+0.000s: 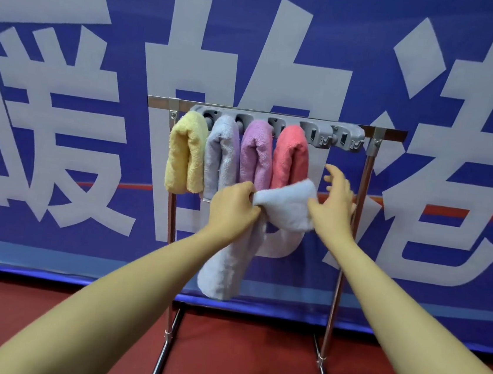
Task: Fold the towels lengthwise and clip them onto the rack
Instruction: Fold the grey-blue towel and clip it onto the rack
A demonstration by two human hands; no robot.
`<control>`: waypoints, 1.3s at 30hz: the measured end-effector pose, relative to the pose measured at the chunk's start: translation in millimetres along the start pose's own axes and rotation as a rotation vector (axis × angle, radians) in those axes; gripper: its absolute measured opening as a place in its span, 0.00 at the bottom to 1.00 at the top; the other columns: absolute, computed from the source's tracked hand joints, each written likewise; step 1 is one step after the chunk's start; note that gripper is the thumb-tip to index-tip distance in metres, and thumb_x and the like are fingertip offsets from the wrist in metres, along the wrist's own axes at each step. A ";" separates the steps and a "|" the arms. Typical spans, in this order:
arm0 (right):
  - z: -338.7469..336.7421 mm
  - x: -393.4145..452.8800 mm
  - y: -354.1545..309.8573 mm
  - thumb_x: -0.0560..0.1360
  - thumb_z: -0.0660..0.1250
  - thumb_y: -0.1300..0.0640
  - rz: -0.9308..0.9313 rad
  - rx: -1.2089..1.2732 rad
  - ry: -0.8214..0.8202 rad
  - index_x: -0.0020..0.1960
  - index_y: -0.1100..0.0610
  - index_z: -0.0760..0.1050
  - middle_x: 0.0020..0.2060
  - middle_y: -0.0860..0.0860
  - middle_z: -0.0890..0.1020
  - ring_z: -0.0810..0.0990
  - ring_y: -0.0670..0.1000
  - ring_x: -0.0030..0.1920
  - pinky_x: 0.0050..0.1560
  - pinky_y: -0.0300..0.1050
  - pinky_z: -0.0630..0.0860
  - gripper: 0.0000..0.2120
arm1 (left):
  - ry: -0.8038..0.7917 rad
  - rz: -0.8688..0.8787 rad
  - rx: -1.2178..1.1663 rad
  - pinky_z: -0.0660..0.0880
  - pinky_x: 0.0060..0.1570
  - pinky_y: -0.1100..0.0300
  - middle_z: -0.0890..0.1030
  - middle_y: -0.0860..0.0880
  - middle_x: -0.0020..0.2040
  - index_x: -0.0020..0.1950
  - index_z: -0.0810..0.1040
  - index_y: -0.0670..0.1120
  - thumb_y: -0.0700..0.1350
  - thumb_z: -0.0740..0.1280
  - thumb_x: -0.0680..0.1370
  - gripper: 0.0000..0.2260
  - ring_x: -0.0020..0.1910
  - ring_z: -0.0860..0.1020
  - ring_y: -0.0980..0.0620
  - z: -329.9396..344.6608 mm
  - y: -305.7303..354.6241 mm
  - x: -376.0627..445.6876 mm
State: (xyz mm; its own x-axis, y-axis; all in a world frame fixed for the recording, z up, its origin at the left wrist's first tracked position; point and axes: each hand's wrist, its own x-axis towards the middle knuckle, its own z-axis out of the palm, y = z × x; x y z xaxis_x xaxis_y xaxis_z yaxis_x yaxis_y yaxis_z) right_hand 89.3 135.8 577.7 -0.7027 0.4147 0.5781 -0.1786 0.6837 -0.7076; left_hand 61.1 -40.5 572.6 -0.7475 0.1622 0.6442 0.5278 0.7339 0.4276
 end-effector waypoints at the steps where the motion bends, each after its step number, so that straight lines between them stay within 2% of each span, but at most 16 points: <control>1: 2.3 -5.6 -1.3 0.68 0.65 0.67 -0.073 -0.068 -0.062 0.70 0.48 0.63 0.63 0.49 0.70 0.68 0.52 0.62 0.62 0.48 0.60 0.33 | 0.009 0.051 0.087 0.62 0.35 0.55 0.80 0.44 0.40 0.38 0.71 0.45 0.41 0.64 0.71 0.03 0.42 0.75 0.40 -3.3 2.7 5.6; 3: 8.7 -17.0 -5.5 0.66 0.65 0.60 -0.246 -0.159 -0.213 0.70 0.47 0.64 0.65 0.46 0.68 0.66 0.51 0.63 0.57 0.45 0.56 0.33 | 0.009 0.158 0.237 0.62 0.39 0.54 0.80 0.43 0.43 0.41 0.73 0.43 0.39 0.61 0.72 0.02 0.44 0.76 0.39 -6.2 3.9 16.8; 5: 16.5 -25.7 -8.8 0.64 0.64 0.51 -0.388 -0.253 -0.313 0.69 0.47 0.65 0.65 0.44 0.69 0.66 0.50 0.64 0.54 0.42 0.53 0.32 | 0.064 0.304 0.312 0.61 0.37 0.55 0.79 0.43 0.37 0.37 0.73 0.42 0.39 0.59 0.70 0.04 0.38 0.77 0.40 -7.6 2.6 24.2; 8: 28.1 -31.0 -20.0 0.66 0.68 0.42 -0.418 -0.297 -0.311 0.66 0.46 0.65 0.61 0.42 0.71 0.68 0.48 0.61 0.55 0.43 0.54 0.30 | 0.190 0.476 0.357 0.63 0.28 0.61 0.73 0.46 0.24 0.28 0.70 0.42 0.40 0.56 0.64 0.06 0.22 0.73 0.45 -10.1 2.3 26.9; 11: 33.7 -30.2 -32.1 0.66 0.68 0.37 -0.412 -0.364 -0.267 0.63 0.45 0.66 0.56 0.43 0.72 0.68 0.47 0.57 0.54 0.45 0.55 0.29 | 0.162 0.556 0.363 0.63 0.26 0.62 0.71 0.47 0.23 0.28 0.69 0.42 0.37 0.60 0.59 0.01 0.21 0.70 0.46 -16.8 -1.2 27.6; 12: 35.4 -29.1 -33.4 0.67 0.68 0.38 -0.446 -0.415 -0.249 0.63 0.47 0.67 0.55 0.44 0.72 0.69 0.48 0.55 0.52 0.45 0.54 0.28 | 0.135 0.582 0.369 0.62 0.26 0.62 0.71 0.47 0.23 0.28 0.69 0.42 0.37 0.62 0.58 0.03 0.21 0.70 0.46 -18.5 -2.7 27.9; 14: 36.6 -26.1 -32.8 0.70 0.67 0.49 -0.525 -0.540 -0.206 0.64 0.53 0.69 0.53 0.49 0.74 0.72 0.53 0.53 0.48 0.46 0.54 0.24 | 0.104 0.622 0.386 0.59 0.28 0.60 0.70 0.46 0.25 0.29 0.69 0.42 0.36 0.67 0.56 0.09 0.23 0.69 0.46 -21.2 -4.7 28.7; 16: 36.1 -23.4 -28.6 0.65 0.69 0.59 -0.606 -0.658 -0.098 0.56 0.57 0.74 0.46 0.52 0.77 0.76 0.56 0.44 0.43 0.47 0.55 0.20 | 0.142 0.673 0.416 0.56 0.31 0.60 0.69 0.47 0.26 0.30 0.68 0.43 0.35 0.67 0.57 0.09 0.24 0.69 0.46 -21.0 -5.9 29.8; 18: 33.8 -23.8 -30.5 0.60 0.71 0.60 -0.643 -0.756 -0.023 0.48 0.57 0.76 0.38 0.51 0.77 0.76 0.56 0.36 0.40 0.47 0.55 0.16 | 0.188 0.731 0.415 0.55 0.32 0.57 0.69 0.47 0.26 0.30 0.68 0.43 0.35 0.65 0.60 0.07 0.25 0.69 0.46 -20.8 -5.2 29.9; 20: 33.8 -24.2 -31.0 0.61 0.70 0.58 -0.674 -0.812 0.029 0.43 0.56 0.75 0.34 0.51 0.76 0.74 0.55 0.33 0.39 0.48 0.55 0.11 | 0.216 0.776 0.393 0.58 0.32 0.59 0.70 0.47 0.26 0.30 0.69 0.44 0.38 0.60 0.64 0.03 0.25 0.70 0.47 -21.0 -3.5 29.9; 22: 30.8 -22.8 -31.1 0.64 0.64 0.58 -0.695 -0.810 0.086 0.39 0.55 0.75 0.30 0.50 0.76 0.74 0.54 0.31 0.40 0.48 0.56 0.04 | 0.236 0.771 0.385 0.61 0.30 0.58 0.70 0.47 0.27 0.30 0.70 0.44 0.41 0.57 0.66 0.05 0.26 0.70 0.47 -21.9 -0.4 28.4; 25: 20.6 -14.0 -32.1 0.65 0.54 0.58 -0.736 -0.764 0.174 0.37 0.56 0.75 0.29 0.50 0.75 0.74 0.54 0.30 0.40 0.48 0.56 0.11 | 0.262 0.614 0.385 0.57 0.33 0.58 0.73 0.48 0.30 0.35 0.73 0.43 0.43 0.56 0.67 0.08 0.28 0.72 0.46 -15.5 -2.2 22.4; 31: -1.4 2.5 -23.0 0.66 0.56 0.59 -0.813 -0.805 0.265 0.41 0.57 0.76 0.32 0.51 0.76 0.74 0.54 0.33 0.42 0.48 0.57 0.11 | 0.075 0.191 0.269 0.58 0.38 0.56 0.76 0.47 0.42 0.47 0.72 0.43 0.44 0.64 0.73 0.06 0.40 0.74 0.43 6.3 -7.0 8.5; 34: -12.5 9.9 -11.2 0.64 0.63 0.63 -0.769 -0.820 0.288 0.43 0.58 0.76 0.35 0.53 0.76 0.73 0.55 0.33 0.42 0.47 0.57 0.09 | 0.073 0.190 0.213 0.60 0.39 0.56 0.77 0.45 0.45 0.49 0.72 0.42 0.44 0.66 0.73 0.08 0.41 0.75 0.41 4.5 10.7 12.7; 36: -21.0 17.6 -9.4 0.62 0.62 0.64 -0.719 -0.793 0.325 0.45 0.59 0.76 0.37 0.54 0.77 0.73 0.56 0.33 0.42 0.47 0.57 0.12 | 0.066 0.202 0.169 0.60 0.39 0.55 0.77 0.43 0.47 0.50 0.72 0.41 0.43 0.66 0.73 0.09 0.42 0.75 0.39 -0.1 27.7 19.9; 39: -34.2 33.6 -13.3 0.63 0.64 0.67 -0.650 -0.751 0.369 0.50 0.61 0.76 0.41 0.56 0.78 0.74 0.56 0.34 0.41 0.48 0.63 0.15 | 0.068 0.198 0.126 0.61 0.37 0.55 0.76 0.43 0.49 0.52 0.71 0.41 0.45 0.65 0.73 0.11 0.42 0.75 0.39 -7.9 57.0 35.8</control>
State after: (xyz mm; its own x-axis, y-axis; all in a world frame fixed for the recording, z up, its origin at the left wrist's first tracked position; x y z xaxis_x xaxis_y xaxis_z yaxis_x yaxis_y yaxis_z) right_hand 91.7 161.1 620.5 -0.3493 -0.0940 0.9323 0.1148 0.9832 0.1421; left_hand 67.6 1.9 625.0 -0.6030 0.2696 0.7508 0.6037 0.7695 0.2085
